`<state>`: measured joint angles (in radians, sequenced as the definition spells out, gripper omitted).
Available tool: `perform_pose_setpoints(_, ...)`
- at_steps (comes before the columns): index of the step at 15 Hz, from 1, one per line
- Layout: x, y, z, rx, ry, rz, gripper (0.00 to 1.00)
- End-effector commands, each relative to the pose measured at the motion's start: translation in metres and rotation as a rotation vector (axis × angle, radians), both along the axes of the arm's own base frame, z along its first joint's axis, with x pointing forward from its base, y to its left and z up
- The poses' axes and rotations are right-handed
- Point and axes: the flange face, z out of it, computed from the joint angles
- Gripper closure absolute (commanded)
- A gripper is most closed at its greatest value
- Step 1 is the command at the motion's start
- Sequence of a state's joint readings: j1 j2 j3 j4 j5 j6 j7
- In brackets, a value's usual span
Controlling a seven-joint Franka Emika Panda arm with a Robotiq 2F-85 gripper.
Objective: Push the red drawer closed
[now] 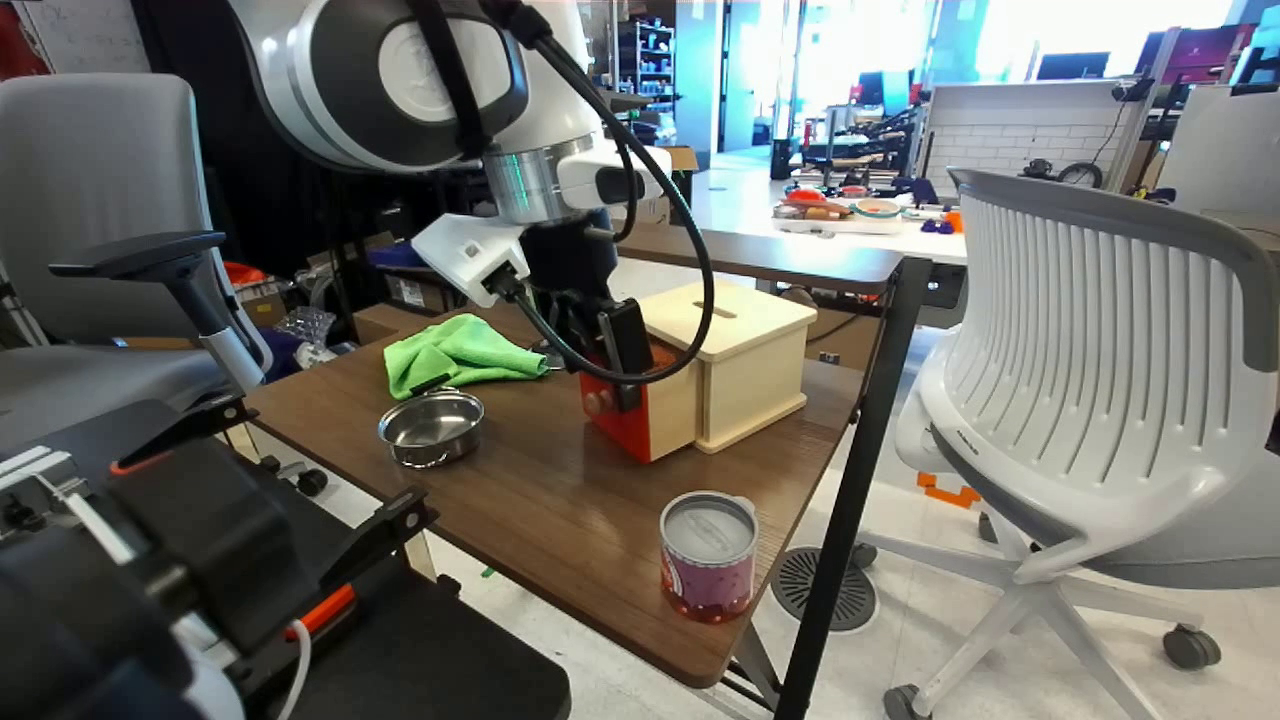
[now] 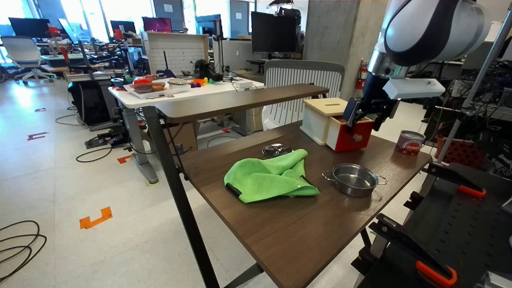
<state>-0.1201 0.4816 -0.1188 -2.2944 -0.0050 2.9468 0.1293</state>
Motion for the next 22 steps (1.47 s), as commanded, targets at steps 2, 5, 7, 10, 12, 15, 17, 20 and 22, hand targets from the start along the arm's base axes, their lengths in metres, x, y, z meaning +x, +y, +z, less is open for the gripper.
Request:
perform_pose_setpoints(2,0.031,-0.006,-0.001,0.002,-0.067,-0.049,0.0)
perform_pose_setpoints(5,0.043,-0.012,-0.005,0.001,-0.085,-0.081,0.0)
perform_pose_setpoints(7,0.051,-0.017,-0.007,0.0,-0.103,-0.102,0.0)
perform_pose_setpoints(10,0.057,-0.022,-0.005,0.002,-0.126,-0.127,0.0)
perform_pose_setpoints(12,0.046,-0.021,-0.001,0.003,-0.1,-0.117,0.0)
perform_pose_setpoints(15,0.018,-0.018,0.011,0.019,-0.029,-0.086,0.0)
perform_pose_setpoints(17,-0.007,-0.015,0.027,0.038,-0.014,-0.074,0.0)
perform_pose_setpoints(20,-0.001,-0.017,0.019,0.022,-0.021,-0.083,0.0)
perform_pose_setpoints(22,-0.02,-0.015,0.039,0.031,-0.019,-0.081,0.0)
